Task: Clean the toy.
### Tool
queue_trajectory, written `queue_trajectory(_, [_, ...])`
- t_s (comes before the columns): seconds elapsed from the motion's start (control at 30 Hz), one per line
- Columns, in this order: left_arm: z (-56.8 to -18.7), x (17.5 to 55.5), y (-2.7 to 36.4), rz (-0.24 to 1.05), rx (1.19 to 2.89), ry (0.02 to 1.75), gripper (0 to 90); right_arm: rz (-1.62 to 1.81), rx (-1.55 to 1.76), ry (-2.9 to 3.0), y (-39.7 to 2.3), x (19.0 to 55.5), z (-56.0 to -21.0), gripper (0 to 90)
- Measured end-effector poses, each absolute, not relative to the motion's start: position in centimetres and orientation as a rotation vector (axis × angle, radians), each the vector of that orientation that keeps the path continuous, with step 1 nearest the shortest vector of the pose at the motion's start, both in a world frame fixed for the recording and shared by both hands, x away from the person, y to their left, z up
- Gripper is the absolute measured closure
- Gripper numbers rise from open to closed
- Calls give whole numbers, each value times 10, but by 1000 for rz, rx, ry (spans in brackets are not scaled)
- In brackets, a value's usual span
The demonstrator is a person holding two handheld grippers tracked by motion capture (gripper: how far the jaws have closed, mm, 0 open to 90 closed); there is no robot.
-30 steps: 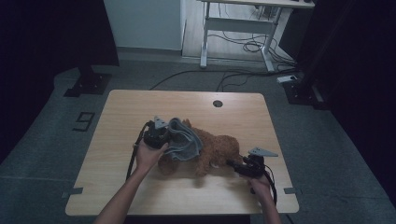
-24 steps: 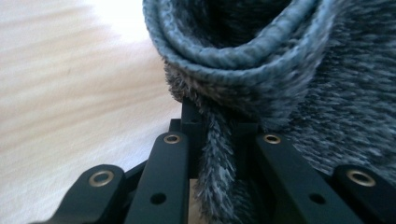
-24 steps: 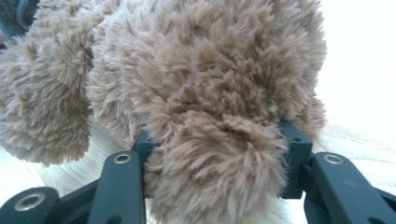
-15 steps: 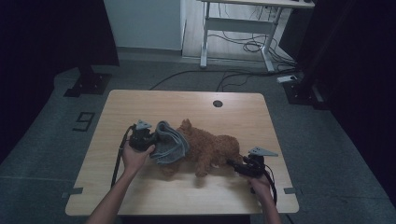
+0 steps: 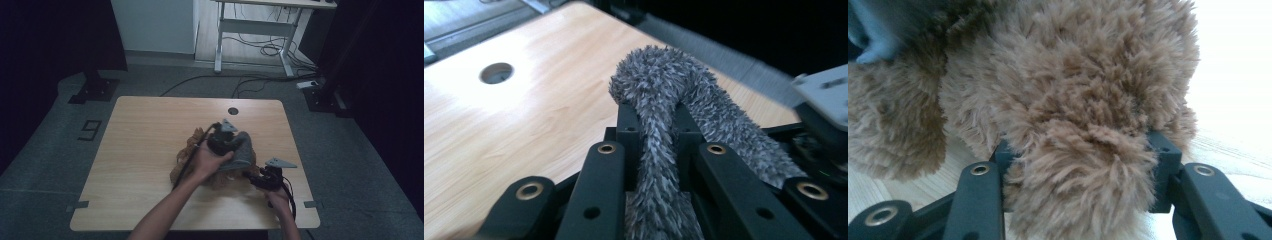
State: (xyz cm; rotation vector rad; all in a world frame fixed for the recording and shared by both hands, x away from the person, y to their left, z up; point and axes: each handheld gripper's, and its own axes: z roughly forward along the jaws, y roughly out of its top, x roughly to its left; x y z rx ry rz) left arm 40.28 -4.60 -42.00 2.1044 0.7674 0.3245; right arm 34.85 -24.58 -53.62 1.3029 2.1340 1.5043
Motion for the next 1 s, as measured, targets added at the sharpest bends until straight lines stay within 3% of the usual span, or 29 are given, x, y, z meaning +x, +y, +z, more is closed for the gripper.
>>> queue_trajectory(0.1, [-445,411,-62,333,2154,795,784,1504,1312,2140,-246,348,-536,496])
queue_trajectory(0.2, [-455,419,-50,256,2076,859,788,1517,1333,2136,-248,349,-538,495])
queue_trajectory(0.37, [-448,419,-29,427,2147,877,790,1497,1302,2138,-244,348,-536,496])
queue_trajectory(0.6, [-445,417,12,531,2140,909,789,1483,1281,2140,-242,347,-535,496])
queue_trajectory(0.8, [-448,426,55,509,2124,1003,786,1496,1283,2137,-244,347,-536,492])
queue_trajectory(1.0, [-451,419,69,491,2102,1003,787,1488,1258,2139,-242,347,-535,497])
